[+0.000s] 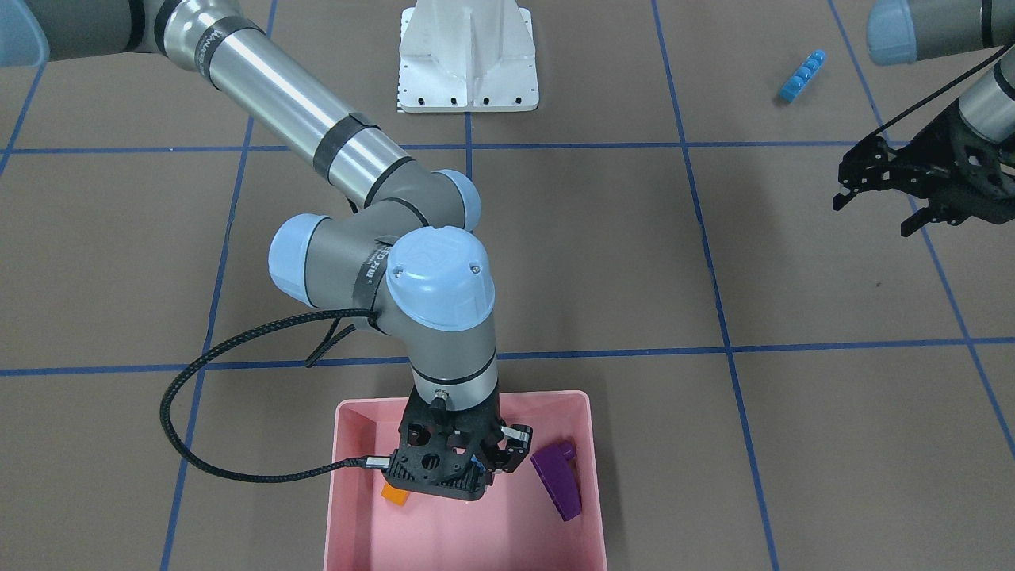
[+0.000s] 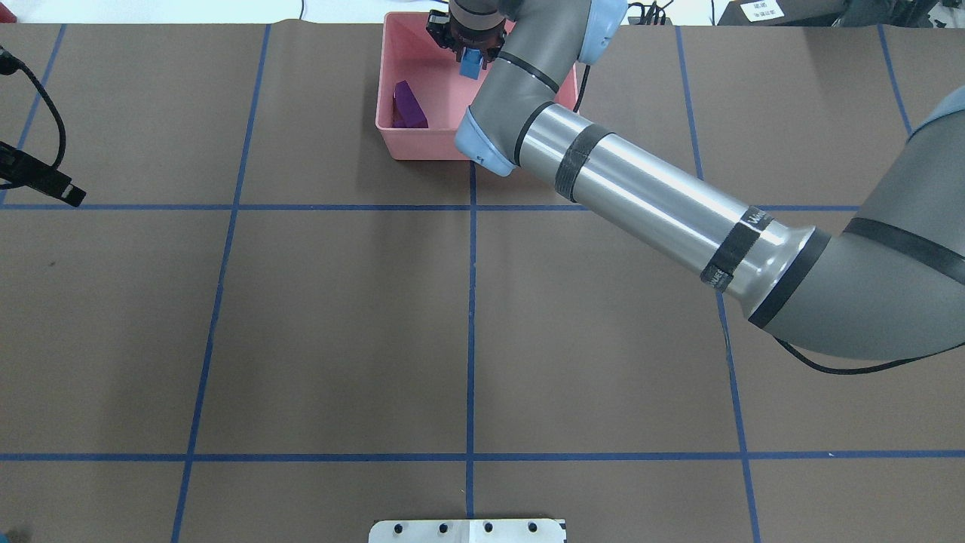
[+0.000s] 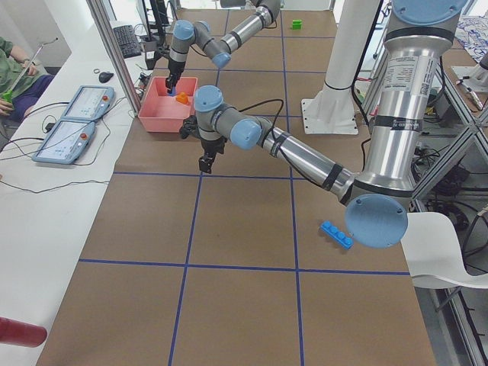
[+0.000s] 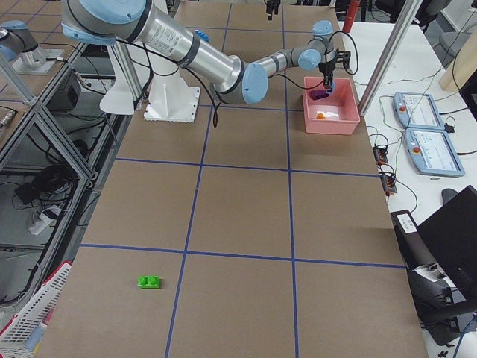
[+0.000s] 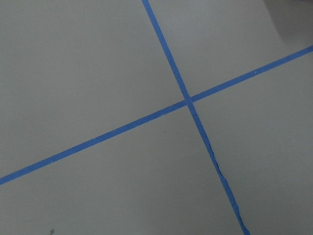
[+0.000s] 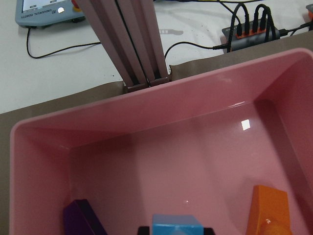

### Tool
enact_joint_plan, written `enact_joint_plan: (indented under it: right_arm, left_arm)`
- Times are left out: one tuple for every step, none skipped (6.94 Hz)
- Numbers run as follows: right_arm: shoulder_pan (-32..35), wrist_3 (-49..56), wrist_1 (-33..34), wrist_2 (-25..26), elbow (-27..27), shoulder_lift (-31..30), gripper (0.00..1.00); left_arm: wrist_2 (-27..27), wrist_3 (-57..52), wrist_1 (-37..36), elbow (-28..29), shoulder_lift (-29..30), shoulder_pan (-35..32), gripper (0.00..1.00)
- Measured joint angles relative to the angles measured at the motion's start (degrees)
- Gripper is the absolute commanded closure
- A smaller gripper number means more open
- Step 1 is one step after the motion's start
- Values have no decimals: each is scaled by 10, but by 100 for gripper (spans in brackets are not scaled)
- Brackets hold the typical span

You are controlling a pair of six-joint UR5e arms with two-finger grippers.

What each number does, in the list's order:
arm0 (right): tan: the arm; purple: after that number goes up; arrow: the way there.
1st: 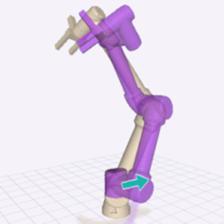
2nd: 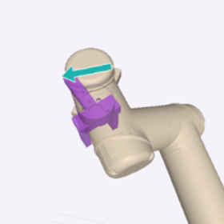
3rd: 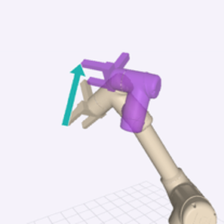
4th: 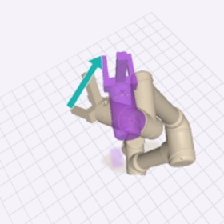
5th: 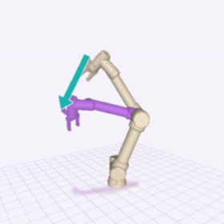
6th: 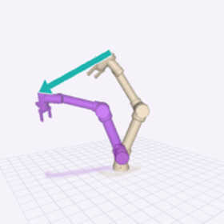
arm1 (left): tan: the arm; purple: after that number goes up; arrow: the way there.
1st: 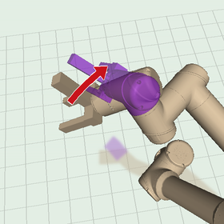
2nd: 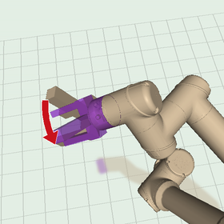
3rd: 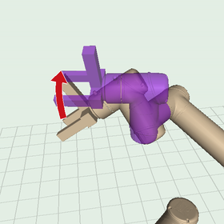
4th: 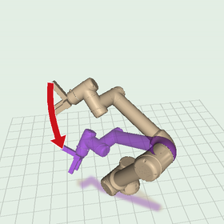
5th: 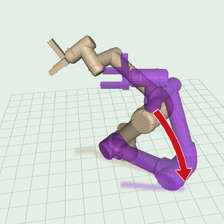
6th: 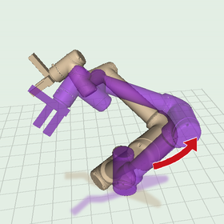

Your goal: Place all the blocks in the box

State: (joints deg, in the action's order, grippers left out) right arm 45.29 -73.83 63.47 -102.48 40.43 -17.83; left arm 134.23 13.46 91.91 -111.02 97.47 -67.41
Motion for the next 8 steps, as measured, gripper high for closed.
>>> enact_joint_plan:
  right_arm:
    - [-5, 5, 0, 7, -5, 0, 1]
    - [-7, 8, 0, 9, -7, 0, 1]
    - [-6, 12, 1, 9, -6, 1, 1]
    - [-1, 17, 14, 0, 8, 1, 1]
    - [10, 25, 64, -21, 50, -1, 1]
    - [20, 40, 145, -46, 117, -9, 1]
    - [29, 61, 227, -66, 204, -35, 0]
    - [37, 84, 299, -80, 311, -83, 0]
  left_arm:
    - [0, 0, 0, 1, 0, 0, 0]
    - [1, 0, 0, 2, 0, 0, 0]
    - [1, 0, 0, 1, 0, 0, 0]
    - [1, 0, 0, -4, -4, 0, 0]
    - [2, 0, 0, -17, -18, -1, 0]
    - [1, -1, 0, -39, -45, -1, 0]
    - [-7, -1, 8, -65, -81, -1, 0]
    - [-20, -1, 37, -84, -119, 0, 0]
